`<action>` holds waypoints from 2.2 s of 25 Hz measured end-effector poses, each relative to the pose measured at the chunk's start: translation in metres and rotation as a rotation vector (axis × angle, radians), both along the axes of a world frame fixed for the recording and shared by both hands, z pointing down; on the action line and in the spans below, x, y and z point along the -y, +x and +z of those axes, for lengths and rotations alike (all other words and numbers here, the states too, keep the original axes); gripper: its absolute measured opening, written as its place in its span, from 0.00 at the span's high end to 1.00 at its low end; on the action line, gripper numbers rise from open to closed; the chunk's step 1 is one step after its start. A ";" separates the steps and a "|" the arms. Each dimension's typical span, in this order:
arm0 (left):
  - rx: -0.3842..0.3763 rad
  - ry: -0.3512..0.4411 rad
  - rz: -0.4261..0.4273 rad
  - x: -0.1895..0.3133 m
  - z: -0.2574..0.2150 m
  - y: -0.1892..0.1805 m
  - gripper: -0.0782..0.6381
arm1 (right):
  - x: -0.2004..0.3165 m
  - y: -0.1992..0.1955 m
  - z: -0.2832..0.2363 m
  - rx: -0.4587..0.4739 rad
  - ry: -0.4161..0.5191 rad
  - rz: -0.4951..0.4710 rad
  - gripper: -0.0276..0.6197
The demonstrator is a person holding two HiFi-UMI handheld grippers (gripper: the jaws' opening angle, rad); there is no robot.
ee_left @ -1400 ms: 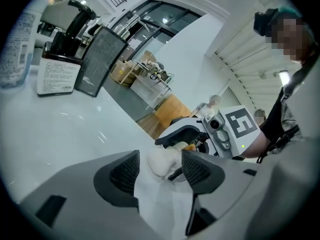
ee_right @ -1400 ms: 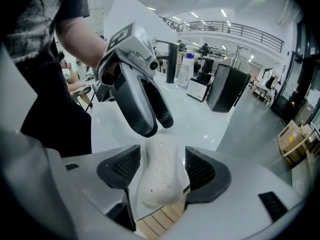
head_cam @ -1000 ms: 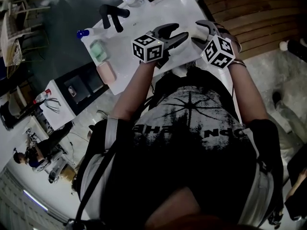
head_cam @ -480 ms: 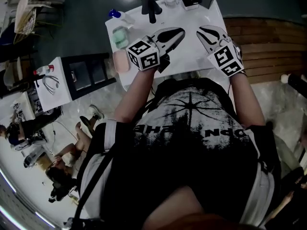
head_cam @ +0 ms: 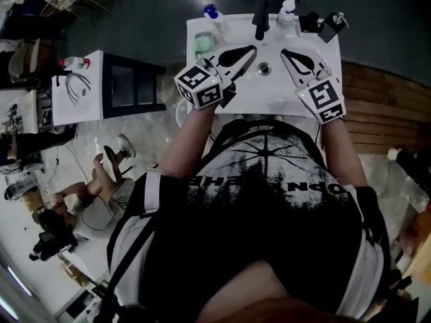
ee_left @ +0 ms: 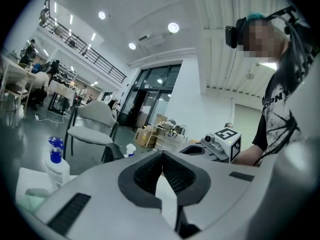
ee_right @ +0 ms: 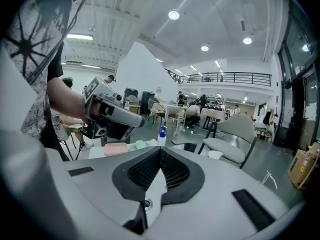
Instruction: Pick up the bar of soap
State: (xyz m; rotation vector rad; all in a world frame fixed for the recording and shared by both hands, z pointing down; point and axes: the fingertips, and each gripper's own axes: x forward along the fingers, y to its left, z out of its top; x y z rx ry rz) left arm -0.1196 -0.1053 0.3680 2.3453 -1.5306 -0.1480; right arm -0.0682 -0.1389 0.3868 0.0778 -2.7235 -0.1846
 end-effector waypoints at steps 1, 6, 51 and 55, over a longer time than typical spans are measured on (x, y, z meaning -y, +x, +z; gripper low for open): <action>0.015 -0.001 -0.011 -0.005 -0.002 -0.006 0.87 | -0.004 -0.005 -0.004 0.011 -0.004 -0.008 0.93; 0.067 0.004 -0.056 -0.025 -0.011 -0.030 0.87 | -0.022 -0.024 -0.020 0.060 -0.031 -0.035 0.93; 0.068 -0.014 -0.139 -0.076 -0.005 -0.078 0.87 | -0.066 -0.066 -0.003 0.064 -0.102 -0.101 0.93; 0.057 -0.034 -0.155 -0.083 0.002 -0.094 0.88 | -0.070 -0.083 0.000 0.061 -0.108 -0.110 0.93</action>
